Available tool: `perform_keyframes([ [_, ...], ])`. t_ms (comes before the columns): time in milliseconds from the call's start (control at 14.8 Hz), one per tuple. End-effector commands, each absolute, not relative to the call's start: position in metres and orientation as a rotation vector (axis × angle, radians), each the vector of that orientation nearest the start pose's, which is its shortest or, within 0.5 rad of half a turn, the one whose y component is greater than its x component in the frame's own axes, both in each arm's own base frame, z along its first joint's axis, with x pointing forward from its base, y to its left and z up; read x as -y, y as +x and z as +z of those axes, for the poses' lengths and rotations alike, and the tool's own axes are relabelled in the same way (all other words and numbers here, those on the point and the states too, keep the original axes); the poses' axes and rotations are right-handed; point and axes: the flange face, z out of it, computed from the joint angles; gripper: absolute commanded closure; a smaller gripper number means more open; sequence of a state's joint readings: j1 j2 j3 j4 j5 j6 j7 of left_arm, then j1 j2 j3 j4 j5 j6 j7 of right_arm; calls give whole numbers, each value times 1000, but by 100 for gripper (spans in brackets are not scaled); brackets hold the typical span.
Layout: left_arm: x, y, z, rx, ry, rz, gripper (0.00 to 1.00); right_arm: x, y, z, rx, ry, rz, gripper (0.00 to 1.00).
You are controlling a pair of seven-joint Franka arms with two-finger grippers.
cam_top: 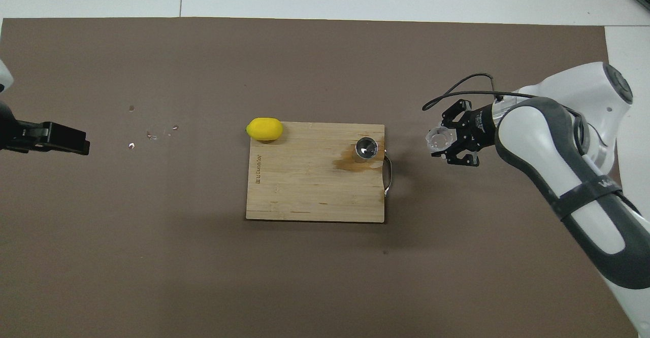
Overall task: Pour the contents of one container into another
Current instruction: 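Lower the glass cup onto the table with the right gripper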
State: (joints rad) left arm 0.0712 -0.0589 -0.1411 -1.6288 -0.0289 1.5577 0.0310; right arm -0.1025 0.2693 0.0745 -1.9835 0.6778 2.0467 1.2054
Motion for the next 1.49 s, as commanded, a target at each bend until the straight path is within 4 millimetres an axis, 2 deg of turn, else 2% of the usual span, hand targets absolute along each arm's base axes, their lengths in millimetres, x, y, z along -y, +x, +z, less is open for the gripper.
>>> perform_keyframes([
  [0,40,528,629,-156,-3144,4,0,5,566,307,-1893,-1801,702,100],
  [271,39,528,629,-154,-3144,4,0,28,552,282,-1856,-1760,737,100],
  [474,39,528,628,-154,-3144,6,0,55,545,263,-1809,-1762,752,100],
  [744,39,528,628,-154,-3144,6,0,71,530,247,-1765,-1784,739,100],
  [812,39,528,628,-154,-3144,6,0,71,528,246,-1768,-1745,739,91],
  [879,39,528,629,-154,-3144,4,0,71,527,244,-1784,-1714,730,72],
  [947,39,528,629,-154,-3144,4,0,72,526,243,-1798,-1702,728,60],
  [1082,39,528,629,-154,-3144,4,0,76,523,240,-1845,-1668,727,3],
  [1150,40,528,629,-156,-3144,4,0,84,520,240,-1861,-1649,722,0],
  [1421,39,528,629,-154,-3144,4,0,110,515,243,-1895,-1617,692,0],
])
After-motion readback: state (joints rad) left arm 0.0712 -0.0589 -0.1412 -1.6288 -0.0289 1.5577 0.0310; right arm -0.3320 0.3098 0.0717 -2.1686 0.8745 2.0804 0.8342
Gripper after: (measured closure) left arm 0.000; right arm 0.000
